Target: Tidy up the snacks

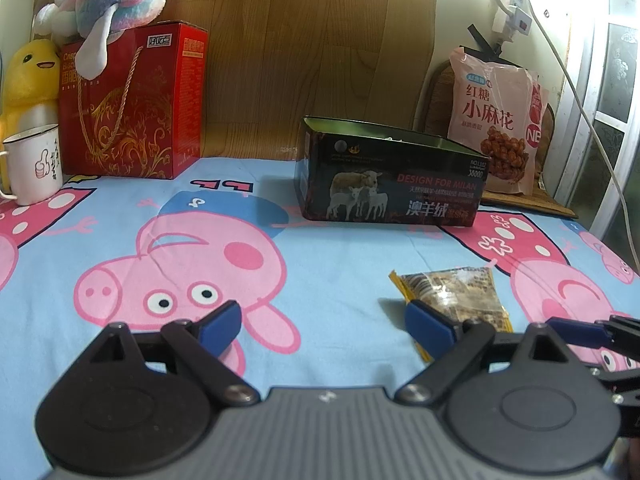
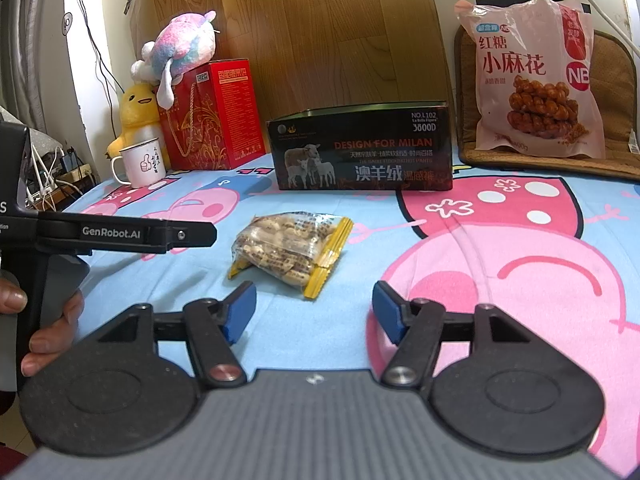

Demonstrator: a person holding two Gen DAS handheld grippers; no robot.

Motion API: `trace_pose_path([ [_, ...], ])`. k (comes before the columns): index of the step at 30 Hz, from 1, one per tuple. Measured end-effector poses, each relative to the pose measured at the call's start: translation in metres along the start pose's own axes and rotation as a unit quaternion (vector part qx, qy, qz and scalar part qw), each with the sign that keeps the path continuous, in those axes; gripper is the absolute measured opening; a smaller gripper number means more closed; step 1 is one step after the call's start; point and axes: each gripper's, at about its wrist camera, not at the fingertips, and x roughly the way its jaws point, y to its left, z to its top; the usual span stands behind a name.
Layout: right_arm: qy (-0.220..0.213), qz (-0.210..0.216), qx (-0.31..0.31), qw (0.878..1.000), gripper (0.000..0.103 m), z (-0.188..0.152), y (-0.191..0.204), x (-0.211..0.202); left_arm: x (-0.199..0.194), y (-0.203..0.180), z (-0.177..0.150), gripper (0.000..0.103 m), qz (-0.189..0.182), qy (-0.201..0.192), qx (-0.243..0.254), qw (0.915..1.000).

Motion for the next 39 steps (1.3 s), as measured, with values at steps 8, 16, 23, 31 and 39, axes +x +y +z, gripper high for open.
trace_pose_path([
  [8, 0.000, 0.000, 0.000, 1.000, 0.067, -0.0004, -0.0001, -0.0001, 0.0019, 0.0014, 0.0001, 0.093, 0.000, 0.003, -0.003, 1.0000],
  [16, -0.001, 0.000, 0.001, 1.000, 0.067, -0.0001, 0.0002, -0.0001, 0.0019, 0.0012, -0.0001, 0.093, 0.000, 0.003, -0.004, 1.0000],
  [23, -0.001, 0.000, 0.001, 1.000, 0.067, -0.0004, -0.0005, -0.0003, 0.0021, 0.0016, 0.0002, 0.093, 0.000, 0.003, -0.004, 1.0000],
  [31, -0.002, 0.000, 0.001, 1.000, 0.067, 0.0009, 0.0008, -0.0007, 0.0021, 0.0017, 0.0004, 0.094, 0.000, 0.003, -0.005, 1.0000],
  [39, -0.004, 0.000, 0.001, 1.000, 0.067, 0.0014, 0.0013, -0.0016, 0.0022, 0.0022, 0.0008, 0.094, 0.000, 0.004, -0.005, 1.0000],
])
